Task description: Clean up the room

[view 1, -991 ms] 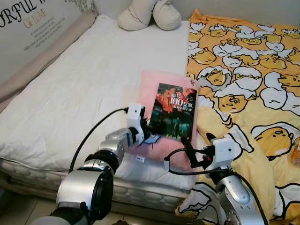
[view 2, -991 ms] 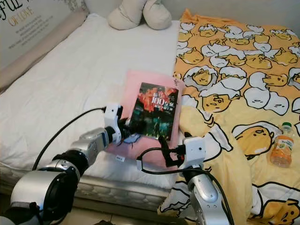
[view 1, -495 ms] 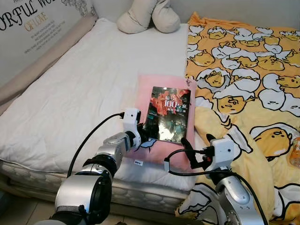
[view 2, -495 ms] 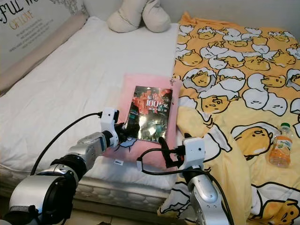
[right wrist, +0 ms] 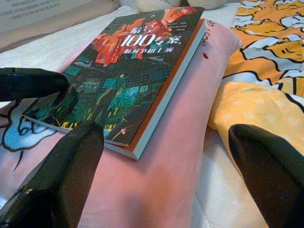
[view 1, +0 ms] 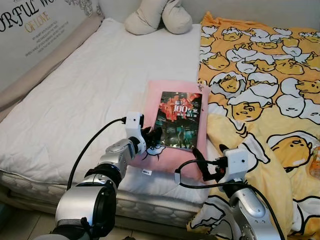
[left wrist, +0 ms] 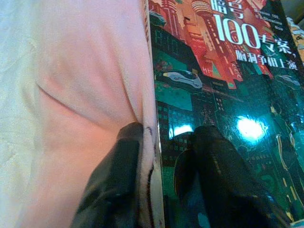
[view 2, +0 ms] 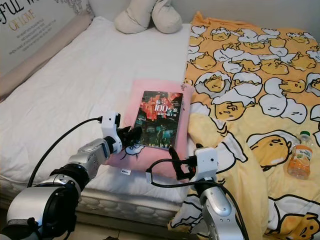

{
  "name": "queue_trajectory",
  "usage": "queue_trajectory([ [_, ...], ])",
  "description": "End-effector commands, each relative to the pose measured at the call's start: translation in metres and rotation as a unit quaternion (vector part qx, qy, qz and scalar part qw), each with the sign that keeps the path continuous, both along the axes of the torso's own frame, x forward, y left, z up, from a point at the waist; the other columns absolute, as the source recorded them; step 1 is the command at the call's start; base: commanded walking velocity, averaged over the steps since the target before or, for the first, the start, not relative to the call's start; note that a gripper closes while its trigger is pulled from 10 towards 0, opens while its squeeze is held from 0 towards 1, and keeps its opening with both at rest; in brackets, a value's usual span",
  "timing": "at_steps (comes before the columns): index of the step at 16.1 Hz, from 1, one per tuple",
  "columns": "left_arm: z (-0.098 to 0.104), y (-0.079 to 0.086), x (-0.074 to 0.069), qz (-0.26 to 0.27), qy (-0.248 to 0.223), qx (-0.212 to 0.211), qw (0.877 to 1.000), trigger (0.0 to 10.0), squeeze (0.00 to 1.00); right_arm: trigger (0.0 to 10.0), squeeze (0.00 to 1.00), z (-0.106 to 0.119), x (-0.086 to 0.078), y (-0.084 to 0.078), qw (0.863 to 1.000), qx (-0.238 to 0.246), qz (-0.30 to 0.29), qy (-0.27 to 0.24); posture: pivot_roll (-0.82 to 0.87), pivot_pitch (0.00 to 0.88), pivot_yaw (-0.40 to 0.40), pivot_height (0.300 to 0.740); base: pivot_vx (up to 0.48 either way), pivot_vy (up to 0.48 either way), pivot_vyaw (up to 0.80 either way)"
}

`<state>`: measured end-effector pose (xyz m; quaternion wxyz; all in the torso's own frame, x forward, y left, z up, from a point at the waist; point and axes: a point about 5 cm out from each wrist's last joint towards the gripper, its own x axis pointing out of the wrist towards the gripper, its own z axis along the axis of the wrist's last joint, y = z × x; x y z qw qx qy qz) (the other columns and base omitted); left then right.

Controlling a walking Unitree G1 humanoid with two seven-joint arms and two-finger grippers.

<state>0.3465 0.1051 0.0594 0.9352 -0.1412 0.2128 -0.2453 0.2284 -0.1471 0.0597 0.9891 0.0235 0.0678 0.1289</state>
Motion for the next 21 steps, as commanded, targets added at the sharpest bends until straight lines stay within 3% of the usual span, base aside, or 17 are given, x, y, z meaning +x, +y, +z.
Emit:
queue_trajectory([
  [1,-0.004,0.000,-0.003,-0.009,0.012,0.004,1.000,0.0,0.00,10.0,0.00,0.000,0.003,0.002,1.000,-0.002,0.007,0.001,-0.16,0.000,0.071,0.740,0.000,0.000,0.00],
  [6,0.009,0.011,0.007,0.024,-0.022,0.000,0.999,0.0,0.00,10.0,0.00,-0.001,0.005,0.002,1.000,-0.004,0.008,0.002,-0.16,0.000,0.072,0.740,0.000,0.000,0.00],
  [8,0.029,0.020,0.018,0.037,-0.090,0.019,0.995,0.0,0.00,10.0,0.00,-0.001,0.006,0.002,1.000,-0.003,0.004,0.000,-0.15,0.000,0.072,0.740,0.000,0.000,0.00],
  [10,0.040,0.021,0.023,0.042,-0.118,0.009,0.992,0.0,0.00,10.0,0.00,0.000,0.009,-0.001,1.000,-0.013,-0.011,-0.003,-0.14,0.000,0.072,0.740,0.000,0.000,0.00],
  [11,0.044,0.019,0.024,0.040,-0.135,0.023,0.990,0.0,0.00,10.0,0.00,0.000,0.014,-0.002,1.000,-0.010,-0.025,0.003,-0.14,0.000,0.075,0.740,0.000,0.000,0.00],
  [12,0.046,0.017,0.025,0.042,-0.145,0.034,0.988,5.0,0.00,10.0,0.00,0.004,0.018,-0.003,0.999,-0.008,-0.031,-0.002,-0.14,0.000,0.074,0.740,0.000,0.000,0.00],
  [13,0.048,0.016,0.025,0.054,-0.159,0.053,0.984,10.0,0.00,10.0,0.82,0.013,0.024,-0.005,0.999,0.006,-0.038,-0.021,-0.14,0.000,0.077,0.740,0.000,0.000,0.00],
  [14,0.052,0.016,0.025,0.062,-0.197,0.089,0.974,10.0,1.00,10.0,1.00,0.024,0.031,-0.006,0.998,0.035,-0.041,-0.043,-0.14,0.000,0.080,0.740,0.000,0.000,0.00],
  [16,0.057,0.013,0.023,0.060,-0.237,0.119,0.962,10.0,1.00,10.0,1.00,0.029,0.041,-0.005,0.994,0.082,-0.051,-0.041,-0.14,0.000,0.082,0.740,0.000,0.000,0.00],
  [17,0.061,0.010,0.021,0.061,-0.269,0.131,0.952,10.0,0.82,10.0,1.00,0.030,0.051,-0.003,0.989,0.135,-0.056,-0.025,-0.12,0.000,0.085,0.740,0.000,0.000,0.00],
  [18,0.067,0.010,0.019,0.078,-0.298,0.132,0.942,10.0,0.00,10.0,1.00,0.030,0.059,0.000,0.984,0.170,-0.051,-0.013,-0.12,0.000,0.084,0.740,0.000,0.000,0.00],
  [19,0.070,0.006,0.016,0.064,-0.319,0.131,0.937,10.0,0.03,10.0,1.00,0.030,0.064,0.004,0.982,0.181,-0.044,-0.004,-0.10,0.000,0.082,0.740,0.000,0.000,0.00],
  [21,0.075,-0.005,0.007,0.044,-0.352,0.127,0.926,10.0,0.00,10.0,1.00,0.019,0.071,0.011,0.972,0.225,-0.048,0.038,-0.08,0.000,0.066,0.740,0.000,0.000,0.00],
])
